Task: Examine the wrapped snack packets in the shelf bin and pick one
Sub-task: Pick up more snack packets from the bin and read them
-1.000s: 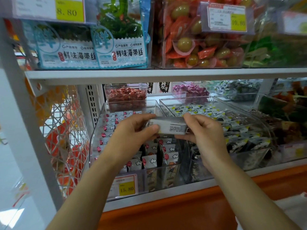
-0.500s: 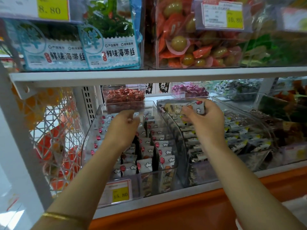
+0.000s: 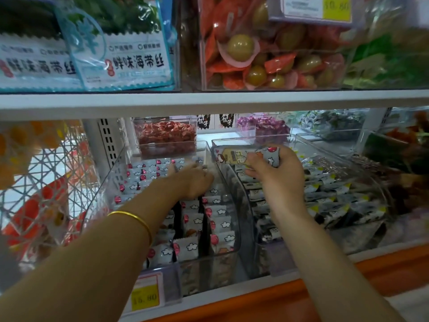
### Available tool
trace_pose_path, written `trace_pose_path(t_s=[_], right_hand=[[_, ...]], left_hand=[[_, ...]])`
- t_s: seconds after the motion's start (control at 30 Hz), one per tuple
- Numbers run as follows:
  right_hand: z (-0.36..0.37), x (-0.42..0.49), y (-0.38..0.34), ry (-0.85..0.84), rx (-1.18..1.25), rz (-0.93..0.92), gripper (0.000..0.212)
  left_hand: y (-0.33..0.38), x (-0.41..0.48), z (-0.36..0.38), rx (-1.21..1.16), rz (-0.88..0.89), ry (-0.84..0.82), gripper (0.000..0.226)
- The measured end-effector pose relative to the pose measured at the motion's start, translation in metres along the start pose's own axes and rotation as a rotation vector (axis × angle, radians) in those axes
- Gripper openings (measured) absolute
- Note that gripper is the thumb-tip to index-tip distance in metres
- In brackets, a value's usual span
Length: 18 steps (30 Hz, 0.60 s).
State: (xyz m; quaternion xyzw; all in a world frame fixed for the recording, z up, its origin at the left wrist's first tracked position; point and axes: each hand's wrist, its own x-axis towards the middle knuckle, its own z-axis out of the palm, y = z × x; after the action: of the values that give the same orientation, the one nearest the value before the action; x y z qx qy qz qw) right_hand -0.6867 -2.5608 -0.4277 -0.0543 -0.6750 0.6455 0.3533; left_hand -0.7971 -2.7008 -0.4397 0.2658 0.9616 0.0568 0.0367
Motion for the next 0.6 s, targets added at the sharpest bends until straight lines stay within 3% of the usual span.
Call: trace_pose_path(t_s=[0.2,0.37,0.5,0.6], right_hand=[[0.014,0.021,0.002,-0.069,-0.166,-0.114,0.018],[0.049,0.052,0.002,-0.300,-0.582,-0.407,0.015],[0.073,0.066,0.006,-0.526,-0.944,-0.525,0.030],[0.088,0.070,0.009,-0.658,-1.302,-0.617,0.028]], left_hand=[[0.000,-0.023,-0.003,-0.073,0.013,0.022,0.050],[0.000,-0.040,-0.004,-0.088,0.031,0.007,0.049],[0.002,-0.049,-0.002,-0.128,0.057,0.036,0.045],[-0.002,-0.057,-0.006,-0.229,0.038,0.095,0.040]])
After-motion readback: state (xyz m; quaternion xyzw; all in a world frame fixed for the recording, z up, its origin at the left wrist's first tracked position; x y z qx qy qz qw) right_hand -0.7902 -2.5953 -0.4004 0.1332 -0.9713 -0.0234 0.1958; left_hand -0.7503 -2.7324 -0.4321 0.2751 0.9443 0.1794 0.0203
